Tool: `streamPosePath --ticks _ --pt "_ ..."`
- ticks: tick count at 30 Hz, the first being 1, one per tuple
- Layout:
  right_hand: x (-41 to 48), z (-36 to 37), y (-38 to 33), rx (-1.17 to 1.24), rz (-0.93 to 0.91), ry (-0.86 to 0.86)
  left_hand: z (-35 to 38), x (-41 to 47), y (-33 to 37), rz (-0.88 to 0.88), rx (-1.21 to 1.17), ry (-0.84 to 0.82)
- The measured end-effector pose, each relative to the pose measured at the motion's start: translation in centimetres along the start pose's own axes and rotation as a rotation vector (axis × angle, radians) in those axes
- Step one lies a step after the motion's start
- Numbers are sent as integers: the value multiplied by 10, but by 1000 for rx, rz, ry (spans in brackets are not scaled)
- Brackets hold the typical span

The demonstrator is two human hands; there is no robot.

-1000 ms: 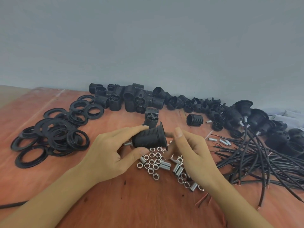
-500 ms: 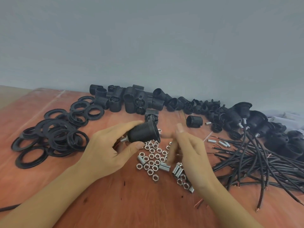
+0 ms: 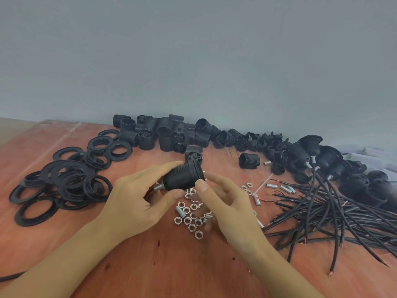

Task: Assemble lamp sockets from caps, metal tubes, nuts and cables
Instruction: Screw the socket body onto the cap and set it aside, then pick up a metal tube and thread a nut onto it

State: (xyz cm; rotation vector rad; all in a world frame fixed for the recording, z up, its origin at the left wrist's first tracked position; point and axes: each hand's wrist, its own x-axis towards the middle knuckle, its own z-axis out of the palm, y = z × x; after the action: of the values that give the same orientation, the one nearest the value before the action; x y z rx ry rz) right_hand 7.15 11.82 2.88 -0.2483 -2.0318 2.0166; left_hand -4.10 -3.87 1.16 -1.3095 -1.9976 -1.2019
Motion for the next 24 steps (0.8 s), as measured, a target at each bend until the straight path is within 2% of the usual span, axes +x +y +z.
streamPosePath --ticks 3,5,8,13,15,18,24 --pt "-1 4 0 66 -77 -90 1 0 5 58 -30 1" --pt "-2 6 0 56 -146 -61 2 0 8 100 -49 -12" --pt "-2 8 -2 76 -196 59 2 0 10 127 -80 -74" --pt "18 -22 -51 477 -152 298 -6 2 2 53 -133 -87" --pt "32 -50 -77 479 -143 456 -7 3 0 30 -113 -61" --pt "52 -94 -105 225 -142 568 -5 1 -7 -14 -99 -75" --pt "83 -167 -87 -638 -67 697 -5 -1 -19 -71 -99 -12"
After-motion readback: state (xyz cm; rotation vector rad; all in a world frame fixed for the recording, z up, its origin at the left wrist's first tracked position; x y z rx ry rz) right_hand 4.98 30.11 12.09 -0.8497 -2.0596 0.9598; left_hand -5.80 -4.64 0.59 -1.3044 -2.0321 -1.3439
